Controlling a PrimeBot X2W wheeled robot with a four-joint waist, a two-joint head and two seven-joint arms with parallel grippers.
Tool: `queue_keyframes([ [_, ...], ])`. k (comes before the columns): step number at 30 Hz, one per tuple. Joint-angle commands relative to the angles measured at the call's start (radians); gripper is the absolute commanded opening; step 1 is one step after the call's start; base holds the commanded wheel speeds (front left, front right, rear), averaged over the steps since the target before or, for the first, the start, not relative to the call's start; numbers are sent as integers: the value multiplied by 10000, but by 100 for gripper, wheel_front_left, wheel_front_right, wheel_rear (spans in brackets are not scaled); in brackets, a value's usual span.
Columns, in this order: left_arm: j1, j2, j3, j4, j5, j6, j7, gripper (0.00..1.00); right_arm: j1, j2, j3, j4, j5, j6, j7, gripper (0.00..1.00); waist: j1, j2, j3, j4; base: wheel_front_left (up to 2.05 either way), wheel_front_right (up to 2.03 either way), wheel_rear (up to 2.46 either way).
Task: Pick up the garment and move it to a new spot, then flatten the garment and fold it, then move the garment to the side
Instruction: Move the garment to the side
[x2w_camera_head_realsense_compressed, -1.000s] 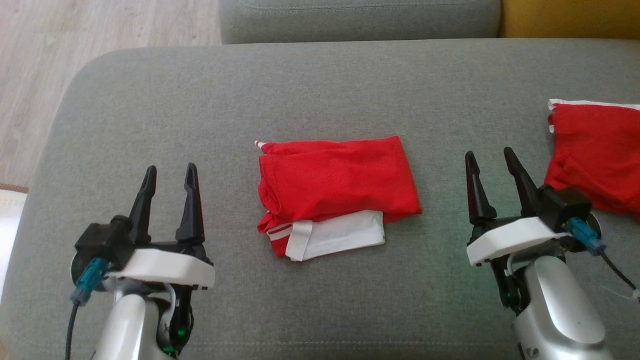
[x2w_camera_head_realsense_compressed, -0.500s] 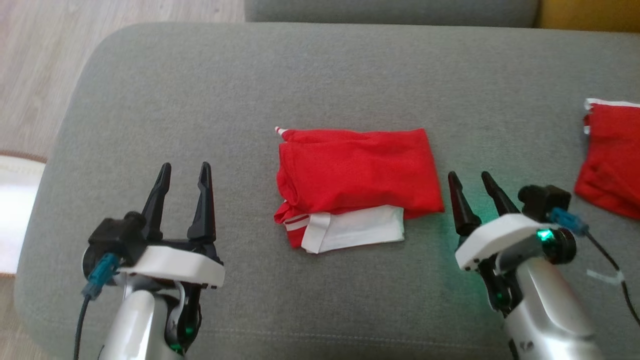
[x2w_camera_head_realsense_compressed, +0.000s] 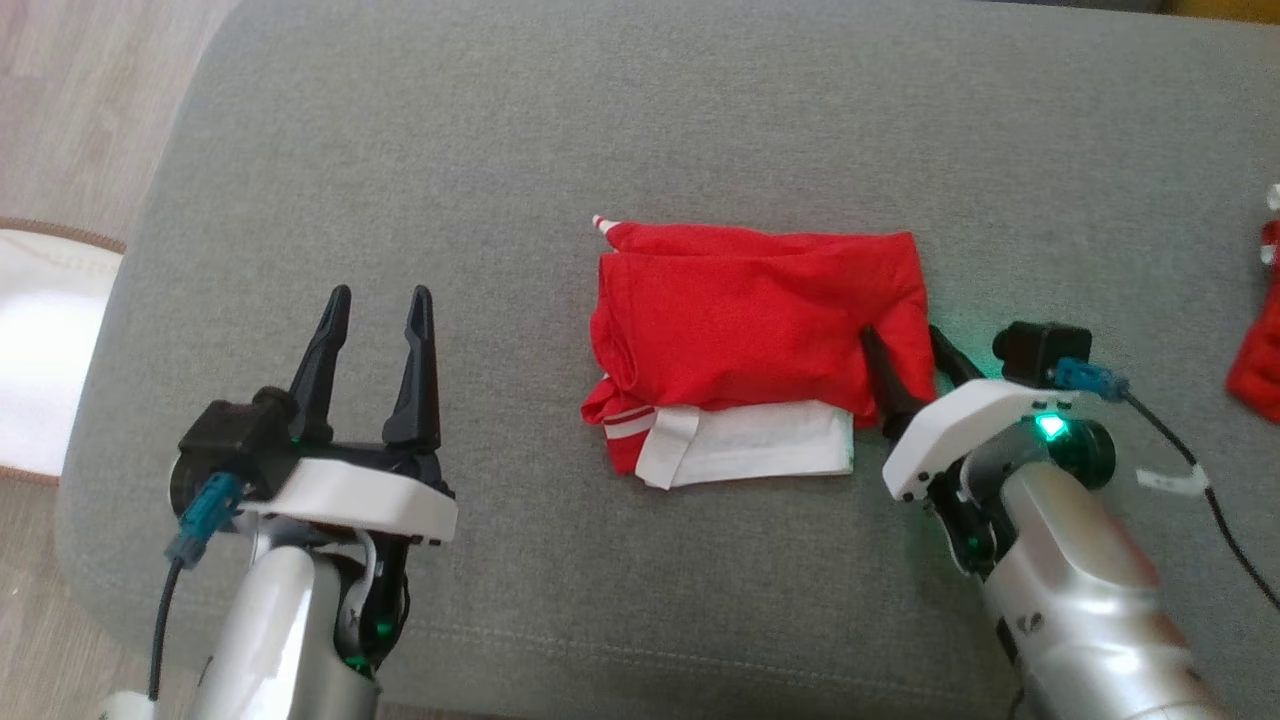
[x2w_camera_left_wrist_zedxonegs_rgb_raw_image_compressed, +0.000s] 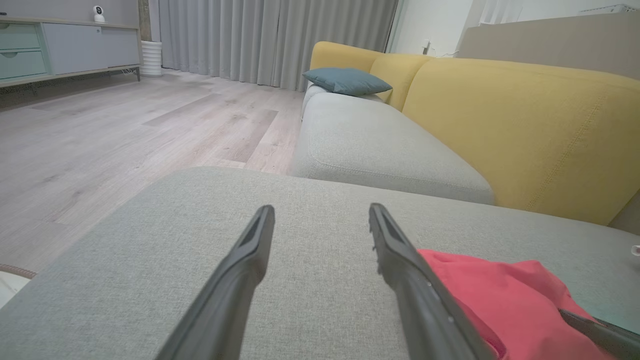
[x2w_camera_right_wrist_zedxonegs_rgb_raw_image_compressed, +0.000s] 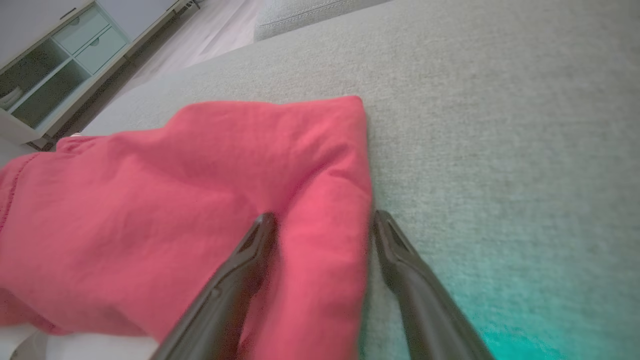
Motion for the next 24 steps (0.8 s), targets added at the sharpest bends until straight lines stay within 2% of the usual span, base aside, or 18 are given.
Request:
queue_keyframes([
  [1,-412,87,283,-289,-38,-30,-78,100,-263,77,315,1,42,65,5,100,0,0,58,60,0,0,0],
  [4,-463,87,340,-274,-18,-34,-78,100,-436,77,571,464,80,65,-56,99,0,0,81,89,0,0,0],
  [5,-473,87,370,-269,-9,-35,-78,100,-490,77,662,568,70,65,-128,29,0,0,75,79,0,0,0],
  [6,-476,87,406,-264,1,-34,-78,100,-550,77,739,652,17,65,-242,0,0,0,62,52,0,0,0],
  [10,-438,87,537,-278,65,-23,-78,100,-902,77,728,957,-645,65,-885,0,0,0,-64,-181,0,0,0],
  [15,-387,87,619,-346,89,-21,-78,100,-1493,77,177,1062,-2559,65,-1429,0,0,0,-233,-659,0,0,0],
  [20,-382,87,697,-458,128,-33,-78,100,-1847,-252,-499,302,-4386,65,-1390,0,0,0,-206,-1279,0,0,0],
  [24,-438,87,735,-513,162,-66,-78,100,-1978,-682,-677,-478,-4985,65,-1049,0,0,0,-81,-1660,0,0,0],
])
